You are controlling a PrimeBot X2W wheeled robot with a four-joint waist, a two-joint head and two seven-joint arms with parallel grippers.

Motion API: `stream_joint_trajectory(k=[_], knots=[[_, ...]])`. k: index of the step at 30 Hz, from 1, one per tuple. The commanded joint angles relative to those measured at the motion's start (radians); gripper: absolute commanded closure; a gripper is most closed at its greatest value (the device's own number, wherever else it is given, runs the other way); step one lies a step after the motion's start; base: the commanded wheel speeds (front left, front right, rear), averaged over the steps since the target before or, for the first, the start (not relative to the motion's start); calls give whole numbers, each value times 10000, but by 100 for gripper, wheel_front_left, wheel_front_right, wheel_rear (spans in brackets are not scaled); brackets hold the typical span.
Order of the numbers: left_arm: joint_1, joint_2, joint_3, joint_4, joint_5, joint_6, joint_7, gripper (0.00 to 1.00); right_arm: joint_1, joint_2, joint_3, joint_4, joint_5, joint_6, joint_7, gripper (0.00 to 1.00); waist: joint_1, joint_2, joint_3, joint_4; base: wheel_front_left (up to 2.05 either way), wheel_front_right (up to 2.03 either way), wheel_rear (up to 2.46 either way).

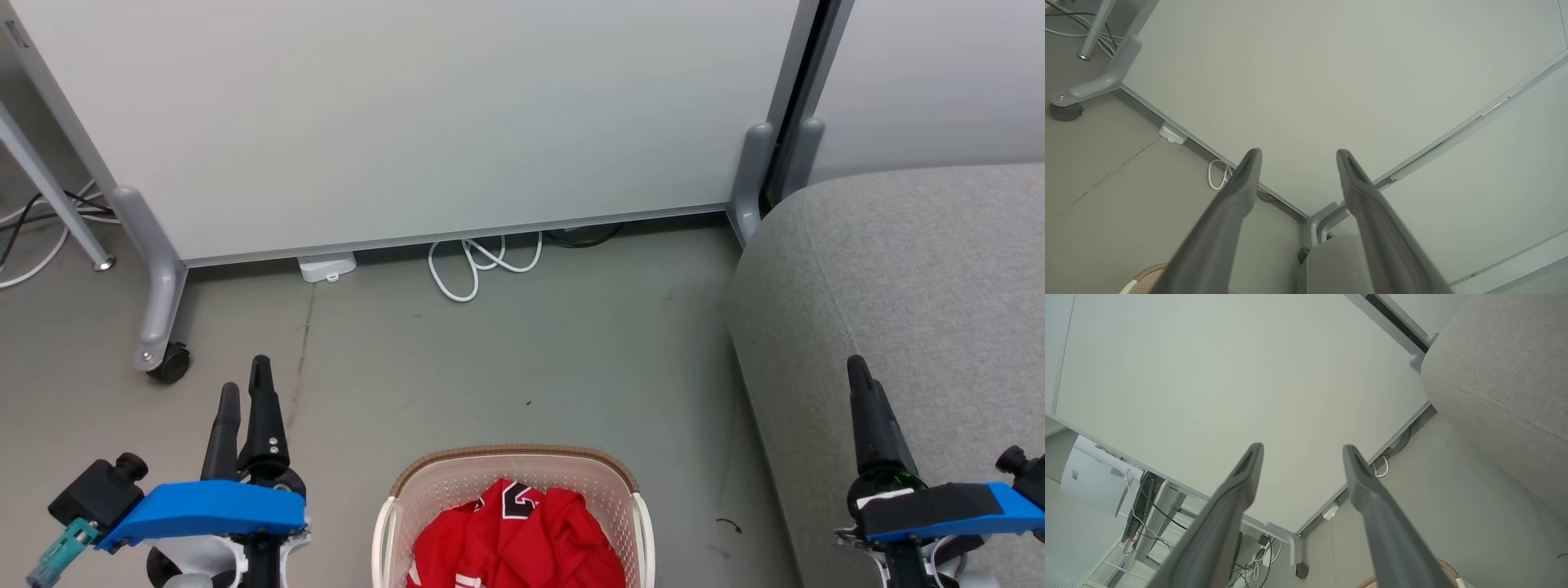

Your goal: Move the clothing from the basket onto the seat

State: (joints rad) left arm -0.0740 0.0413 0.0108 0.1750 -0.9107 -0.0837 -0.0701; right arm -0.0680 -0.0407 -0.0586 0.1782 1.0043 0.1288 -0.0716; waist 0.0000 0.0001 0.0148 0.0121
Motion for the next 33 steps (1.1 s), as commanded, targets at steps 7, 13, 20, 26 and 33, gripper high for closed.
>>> stream_joint_trajectory(k=[7, 13, 20, 26, 33], knots=[[-327, 85, -326, 2, 1643, 207, -312, 0, -233, -73, 151, -198, -1468, 16, -302, 0, 0, -1, 35, 18, 0, 0, 0], [-396, 89, -533, 103, 2673, 275, -496, 0, -217, -79, 257, -197, -2213, 17, -477, 0, 0, -1, 58, 37, 0, 0, 0], [-472, 95, -758, 152, 3636, 324, -688, 0, -224, -86, 329, -237, -2973, 18, -677, 0, 0, -1, 99, 86, 0, 0, 0], [-505, 109, -905, 195, 4362, 396, -855, 0, -237, -92, 378, -204, -3597, 20, -839, 0, 0, -1, 139, 126, 0, 0, 0], [-561, 126, -1047, 237, 5003, 458, -1004, 0, -274, -96, 431, -189, -4167, 22, -991, 0, 0, -1, 197, 149, 0, 0, 0]])
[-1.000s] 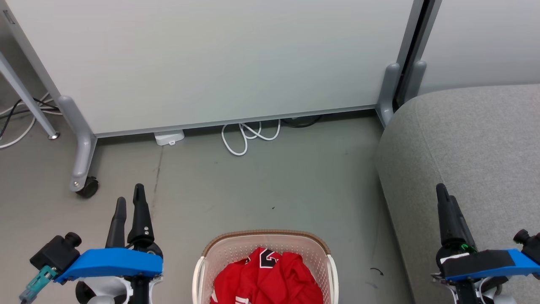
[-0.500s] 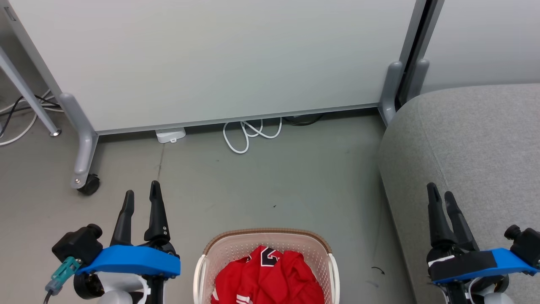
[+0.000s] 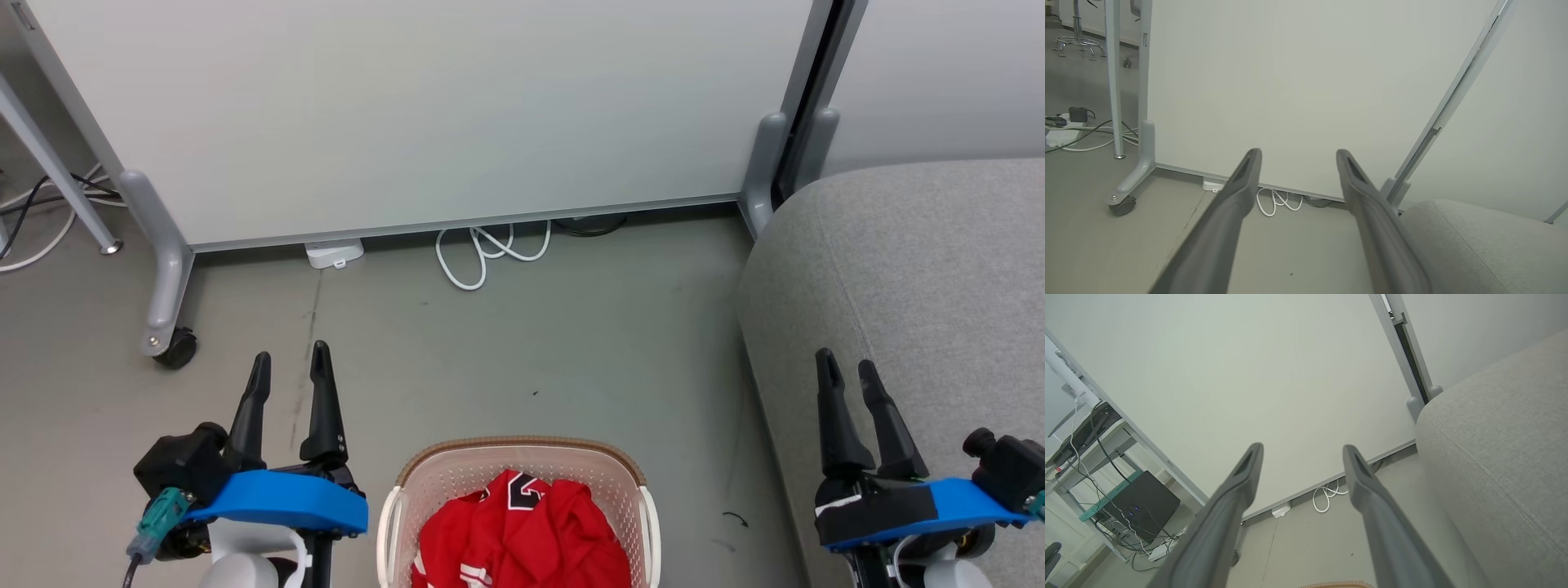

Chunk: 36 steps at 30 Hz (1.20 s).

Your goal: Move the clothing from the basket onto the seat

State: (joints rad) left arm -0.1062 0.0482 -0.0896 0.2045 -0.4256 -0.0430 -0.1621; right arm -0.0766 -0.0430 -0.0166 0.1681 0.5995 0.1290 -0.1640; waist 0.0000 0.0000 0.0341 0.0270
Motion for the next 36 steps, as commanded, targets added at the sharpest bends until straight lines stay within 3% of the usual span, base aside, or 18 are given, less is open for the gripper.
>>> stream_joint_trajectory(k=[1, 36], knots=[[-249, 58, -65, -56, 251, 59, -107, 0, -194, -75, 17, -93, -219, 20, -80, 0, 0, 0, 17, 3, 0, 0, 0], [-467, 90, -696, 50, 3276, 294, -843, 0, -278, -96, 201, -159, -3044, 26, -821, 0, 0, 0, 222, 70, 0, 0, 0]])
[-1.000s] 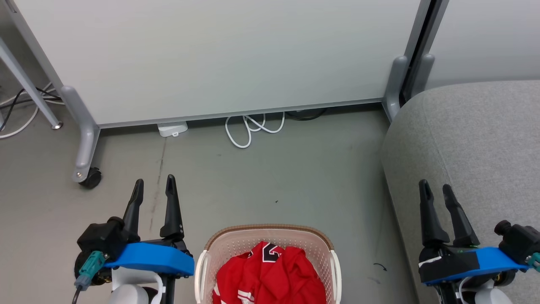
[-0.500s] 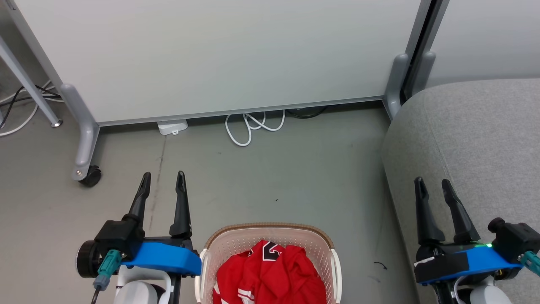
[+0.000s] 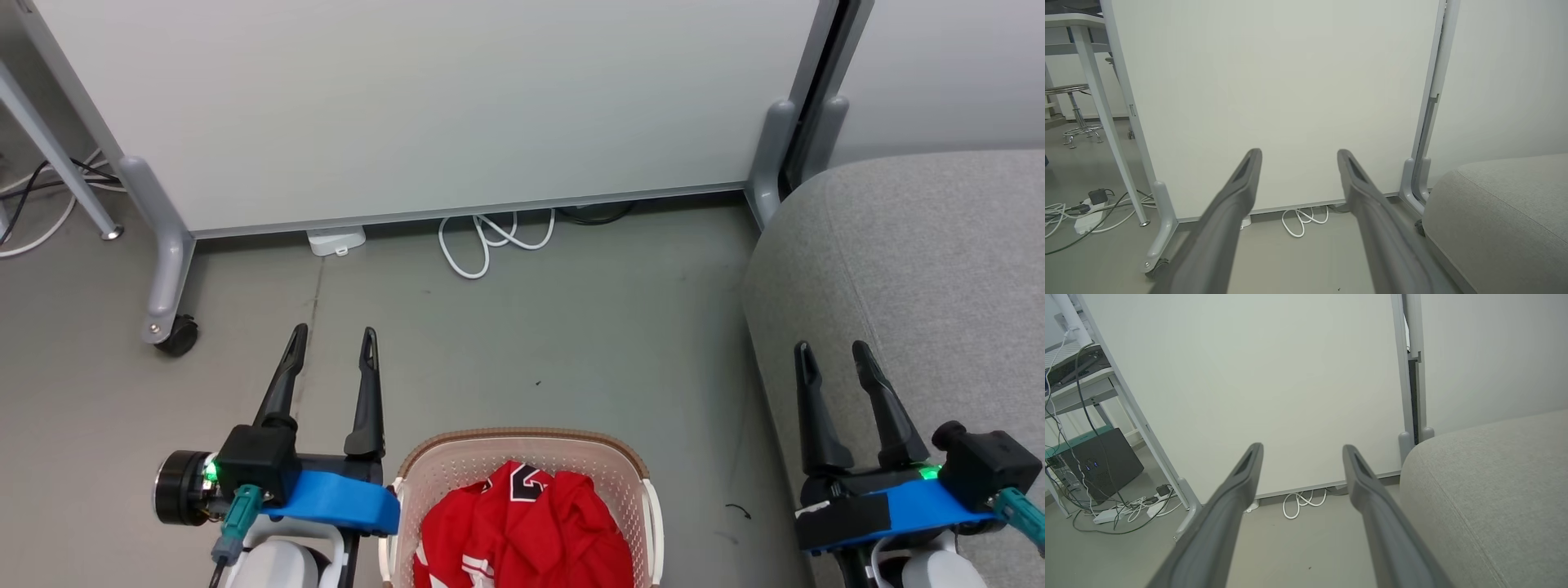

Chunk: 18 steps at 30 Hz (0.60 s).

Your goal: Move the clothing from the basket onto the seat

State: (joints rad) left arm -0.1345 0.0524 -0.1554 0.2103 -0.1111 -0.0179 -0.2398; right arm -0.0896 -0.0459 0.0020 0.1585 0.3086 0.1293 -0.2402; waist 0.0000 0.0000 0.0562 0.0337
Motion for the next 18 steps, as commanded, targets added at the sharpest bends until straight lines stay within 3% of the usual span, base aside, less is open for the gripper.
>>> stream_joint_trajectory(k=[1, 18], knots=[[-185, 48, -49, -1, 203, 47, -90, 0, -150, -67, 13, -63, -196, 23, -74, 0, 0, 0, 5, 11, 0, 0, 0], [-134, 26, -100, 19, 826, 29, -271, 0, -89, -72, 135, -80, -971, 25, -261, 0, 0, 0, 25, 33, 0, 0, 0]])
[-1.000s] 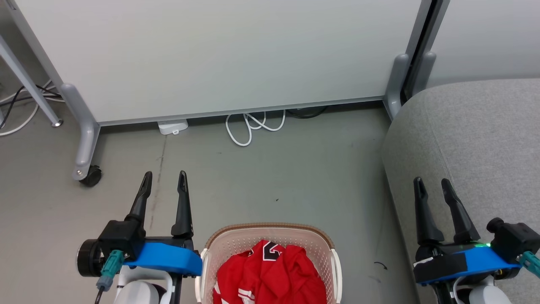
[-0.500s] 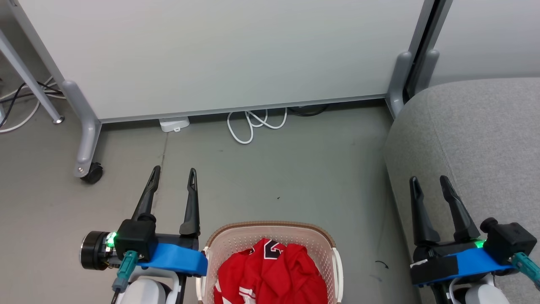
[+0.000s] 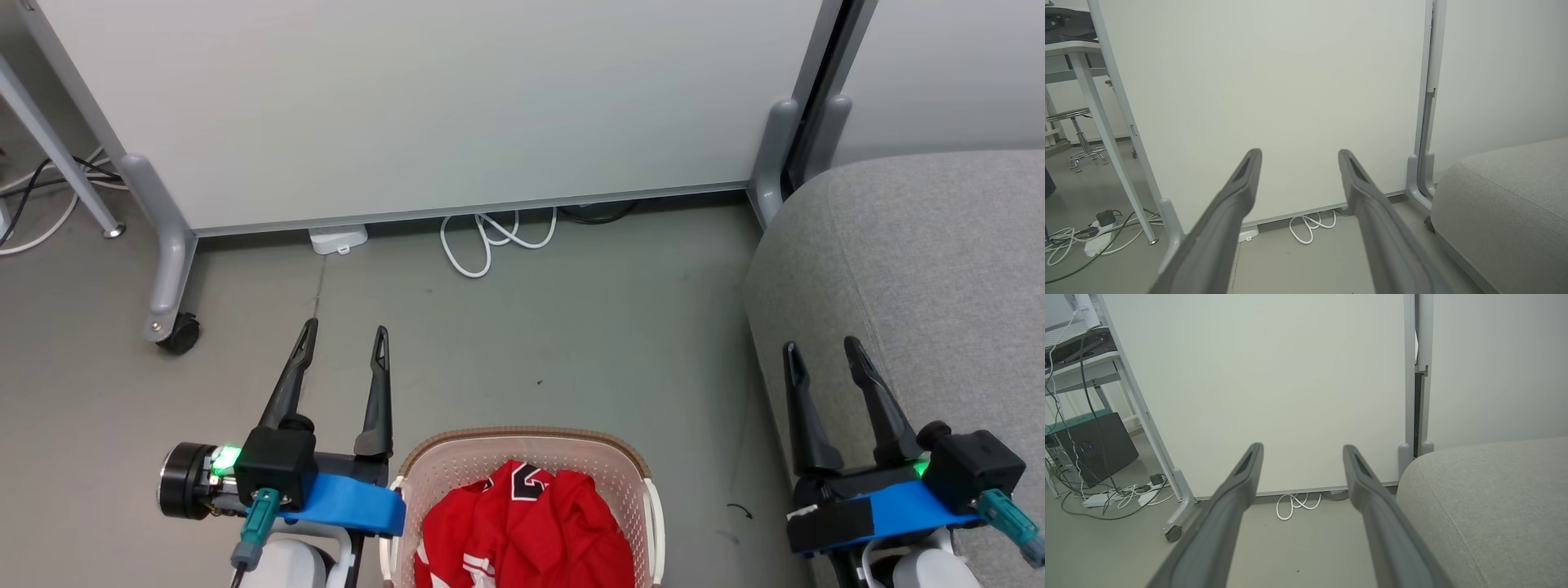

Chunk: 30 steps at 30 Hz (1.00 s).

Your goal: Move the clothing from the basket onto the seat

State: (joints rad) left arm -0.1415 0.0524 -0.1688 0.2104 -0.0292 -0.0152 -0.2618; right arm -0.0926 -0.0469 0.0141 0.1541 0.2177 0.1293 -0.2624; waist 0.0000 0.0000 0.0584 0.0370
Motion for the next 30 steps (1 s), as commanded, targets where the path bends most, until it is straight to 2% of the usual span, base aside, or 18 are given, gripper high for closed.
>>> stream_joint_trajectory(k=[1, 24, 30], knots=[[-64, 24, 36, 18, 3, -1, -49, 0, -55, -62, 11, -29, -72, 24, -38, 0, 0, 0, 7, 0, 0, 0, 0], [-158, -4, 50, 102, -13, -88, -49, 0, -132, -63, -33, 36, -241, 24, -38, 0, 0, 0, 109, -15, 0, 0, 0], [-386, -6, -158, 291, 56, -307, -49, 0, -264, -61, -52, -34, -266, 24, -38, 0, 0, 0, 330, -2, 0, 0, 0]])
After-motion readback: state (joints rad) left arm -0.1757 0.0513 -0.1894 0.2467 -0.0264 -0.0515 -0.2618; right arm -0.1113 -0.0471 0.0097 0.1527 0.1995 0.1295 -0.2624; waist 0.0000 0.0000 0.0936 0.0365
